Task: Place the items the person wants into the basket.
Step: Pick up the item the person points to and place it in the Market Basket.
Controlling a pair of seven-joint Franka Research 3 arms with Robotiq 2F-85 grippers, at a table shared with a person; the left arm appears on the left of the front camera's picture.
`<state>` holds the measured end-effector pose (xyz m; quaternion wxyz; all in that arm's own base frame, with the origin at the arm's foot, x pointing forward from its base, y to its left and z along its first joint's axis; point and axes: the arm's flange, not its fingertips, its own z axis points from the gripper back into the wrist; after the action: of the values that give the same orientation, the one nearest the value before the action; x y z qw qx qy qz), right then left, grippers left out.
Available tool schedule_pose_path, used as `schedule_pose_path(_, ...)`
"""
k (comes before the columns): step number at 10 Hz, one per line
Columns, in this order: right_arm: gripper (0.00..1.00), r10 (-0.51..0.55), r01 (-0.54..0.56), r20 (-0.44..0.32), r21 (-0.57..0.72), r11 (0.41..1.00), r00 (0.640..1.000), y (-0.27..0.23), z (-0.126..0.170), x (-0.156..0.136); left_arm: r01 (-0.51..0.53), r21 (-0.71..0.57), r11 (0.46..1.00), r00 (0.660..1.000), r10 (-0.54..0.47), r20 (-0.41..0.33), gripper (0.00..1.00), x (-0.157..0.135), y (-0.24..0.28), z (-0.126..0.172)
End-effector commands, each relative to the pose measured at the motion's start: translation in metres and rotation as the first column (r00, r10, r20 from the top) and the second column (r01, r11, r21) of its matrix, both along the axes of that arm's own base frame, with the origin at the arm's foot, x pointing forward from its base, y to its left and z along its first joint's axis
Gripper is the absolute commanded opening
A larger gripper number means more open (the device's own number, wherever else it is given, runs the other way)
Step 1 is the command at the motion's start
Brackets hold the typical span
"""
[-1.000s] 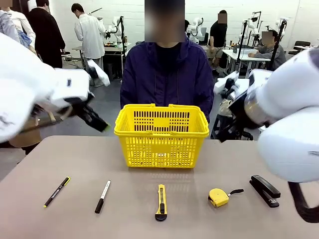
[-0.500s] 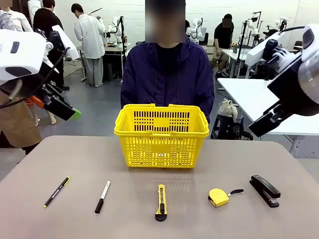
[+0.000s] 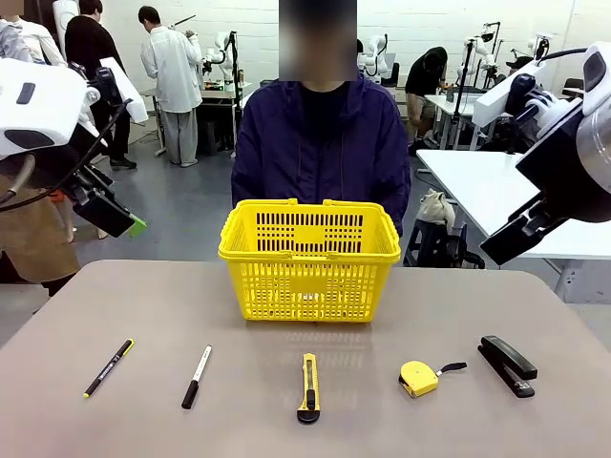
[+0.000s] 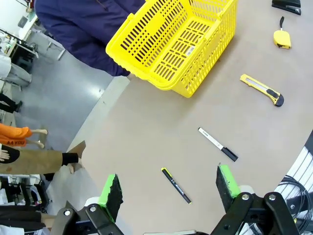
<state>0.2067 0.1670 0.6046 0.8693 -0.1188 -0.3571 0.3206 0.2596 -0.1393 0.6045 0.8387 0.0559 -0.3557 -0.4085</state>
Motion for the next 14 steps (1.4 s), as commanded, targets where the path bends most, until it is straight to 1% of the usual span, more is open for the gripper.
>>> schedule_pose_path(1,1.00,0.002,-0.002,0.013,0.005,1.000,1.000,0.000,-0.002,0.002,-0.001,-0.014,1.000,1.000,0.001,0.004,1.00,0.000,-0.001,0.000)
schedule_pose_path(2,1.00,0.000,0.000,0.000,0.000,1.000,1.000,0.000,0.000,0.000,0.000,0.000,1.000,1.000,0.000,0.000,1.00,0.000,0.000,0.000)
schedule_pose_path(3,1.00,0.115,-0.109,-0.040,0.131,0.985,0.993,-0.043,0.006,0.011,0.064,-0.197,0.978,0.991,-0.085,-0.101,1.00,0.023,0.039,0.005)
schedule_pose_path(4,1.00,0.121,-0.103,-0.050,0.280,0.954,0.991,-0.087,0.005,0.021,0.078,-0.335,0.939,0.980,-0.134,-0.147,1.00,0.043,0.078,0.004)
schedule_pose_path(5,1.00,0.179,-0.145,-0.055,0.381,0.913,0.982,-0.129,-0.002,0.027,0.065,-0.445,0.893,0.971,-0.160,-0.179,1.00,0.063,0.116,-0.006)
schedule_pose_path(6,1.00,0.157,-0.117,-0.055,0.440,0.891,0.986,-0.172,-0.009,0.032,0.047,-0.581,0.812,0.953,-0.211,-0.217,1.00,0.082,0.156,-0.015)
schedule_pose_path(7,1.00,0.168,-0.098,-0.079,0.548,0.830,0.983,-0.219,-0.023,0.037,0.017,-0.664,0.748,0.945,-0.230,-0.234,1.00,0.095,0.199,-0.028)
schedule_pose_path(8,1.00,0.258,-0.162,-0.080,0.592,0.790,0.963,-0.248,-0.035,0.038,0.013,-0.705,0.709,0.934,-0.260,-0.244,1.00,0.097,0.229,-0.033)
schedule_pose_path(9,1.00,0.323,-0.213,-0.070,0.619,0.756,0.944,-0.272,-0.046,0.035,0.019,-0.715,0.699,0.932,-0.271,-0.240,1.00,0.092,0.255,-0.031)
schedule_pose_path(10,1.00,0.337,-0.235,-0.053,0.616,0.752,0.940,-0.294,-0.055,0.029,0.031,-0.710,0.704,0.941,-0.260,-0.217,1.00,0.079,0.278,-0.023)
schedule_pose_path(12,1.00,0.351,-0.315,0.065,0.612,0.725,0.934,-0.330,-0.062,0.007,0.057,-0.678,0.733,0.959,-0.229,-0.167,1.00,0.048,0.317,0.000)
schedule_pose_path(13,1.00,0.356,-0.343,0.106,0.613,0.712,0.928,-0.340,-0.061,-0.006,0.060,-0.647,0.760,0.963,-0.216,-0.164,1.00,0.036,0.328,0.004)
schedule_pose_path(14,1.00,0.389,-0.400,0.154,0.595,0.697,0.908,-0.346,-0.058,-0.018,0.057,-0.627,0.777,0.962,-0.210,-0.174,1.00,0.027,0.338,0.006)
